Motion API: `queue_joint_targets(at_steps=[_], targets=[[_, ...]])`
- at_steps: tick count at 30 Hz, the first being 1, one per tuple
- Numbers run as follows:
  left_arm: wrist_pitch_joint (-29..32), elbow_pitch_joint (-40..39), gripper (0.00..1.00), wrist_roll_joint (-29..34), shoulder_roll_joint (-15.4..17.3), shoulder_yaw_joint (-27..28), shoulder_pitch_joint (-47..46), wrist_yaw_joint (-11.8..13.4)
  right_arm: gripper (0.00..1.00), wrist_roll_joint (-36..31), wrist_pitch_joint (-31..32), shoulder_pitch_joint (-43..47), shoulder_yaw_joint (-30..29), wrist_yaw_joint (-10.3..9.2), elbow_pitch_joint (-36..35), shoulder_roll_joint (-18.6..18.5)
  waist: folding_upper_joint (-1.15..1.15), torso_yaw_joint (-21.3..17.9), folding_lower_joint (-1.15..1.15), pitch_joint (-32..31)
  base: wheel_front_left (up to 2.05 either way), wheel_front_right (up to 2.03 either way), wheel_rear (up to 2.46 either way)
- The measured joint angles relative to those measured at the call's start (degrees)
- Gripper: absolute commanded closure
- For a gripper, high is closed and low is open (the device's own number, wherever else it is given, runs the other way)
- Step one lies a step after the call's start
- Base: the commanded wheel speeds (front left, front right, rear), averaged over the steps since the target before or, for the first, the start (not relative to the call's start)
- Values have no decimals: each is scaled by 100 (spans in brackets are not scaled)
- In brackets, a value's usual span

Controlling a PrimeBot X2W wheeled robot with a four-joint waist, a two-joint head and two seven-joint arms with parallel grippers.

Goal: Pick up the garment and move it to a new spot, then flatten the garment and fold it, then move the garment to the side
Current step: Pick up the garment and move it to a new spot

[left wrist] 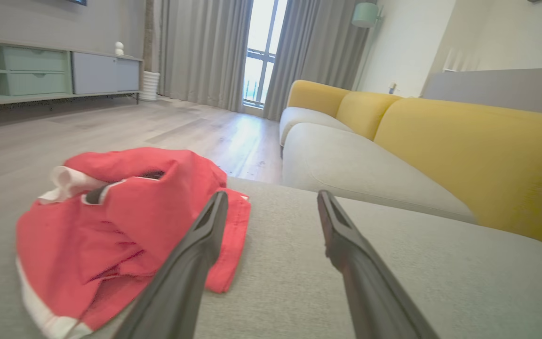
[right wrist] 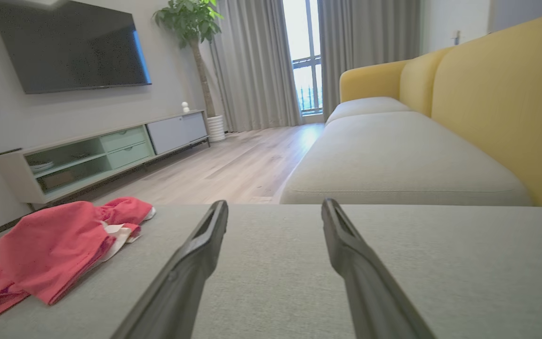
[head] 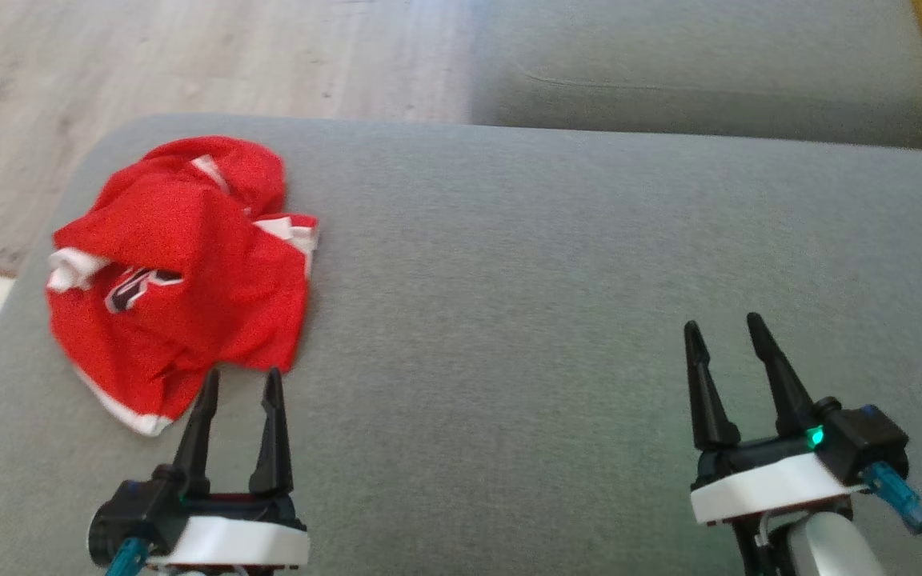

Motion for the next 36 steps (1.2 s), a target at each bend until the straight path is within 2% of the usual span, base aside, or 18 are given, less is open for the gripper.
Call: queue_joint_targets(at_steps=[10, 18, 25, 36], targets=[[0, -27, 0, 92, -1, 264, 20, 21, 0, 93, 0, 79, 389, 0, 77, -2, 0, 794, 0, -114, 0, 0, 0], [0, -41, 0, 135, -1, 322, 155, 14, 0, 181, 0, 79, 599, 0, 102, -2, 0, 1206, 0, -206, 0, 0, 0], [0, -42, 0, 159, 0, 431, 192, 15, 0, 238, 0, 79, 653, 0, 125, -2, 0, 1302, -1, -219, 0, 0, 0], [0, -120, 0, 135, -8, 740, 51, 37, 0, 154, 0, 40, 624, 0, 93, -2, 0, 1167, 0, 105, 0, 0, 0]])
